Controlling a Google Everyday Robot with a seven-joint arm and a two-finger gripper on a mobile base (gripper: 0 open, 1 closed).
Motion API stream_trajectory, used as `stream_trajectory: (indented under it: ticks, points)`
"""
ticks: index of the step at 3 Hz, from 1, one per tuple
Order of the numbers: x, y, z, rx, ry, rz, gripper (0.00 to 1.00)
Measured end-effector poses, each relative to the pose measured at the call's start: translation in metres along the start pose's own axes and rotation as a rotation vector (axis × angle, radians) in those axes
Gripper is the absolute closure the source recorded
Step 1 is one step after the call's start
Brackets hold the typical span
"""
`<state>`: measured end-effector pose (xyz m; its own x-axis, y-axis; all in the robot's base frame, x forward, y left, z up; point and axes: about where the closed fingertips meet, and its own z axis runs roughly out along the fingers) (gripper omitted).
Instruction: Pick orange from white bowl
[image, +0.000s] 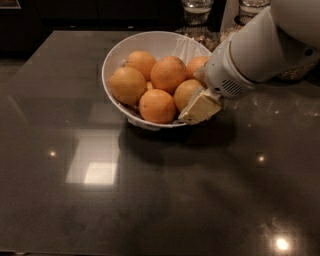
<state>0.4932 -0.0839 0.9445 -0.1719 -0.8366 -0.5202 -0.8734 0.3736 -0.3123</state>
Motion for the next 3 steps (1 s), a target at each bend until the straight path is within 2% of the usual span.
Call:
stream_trajectory:
  ticks: [1, 3]
  points:
    - [0.0058, 0.0022, 0.0093, -0.014, 0.027, 0.006, 0.33]
    - [0.003, -0.0033, 0.0107, -0.013, 0.034, 0.01, 0.31]
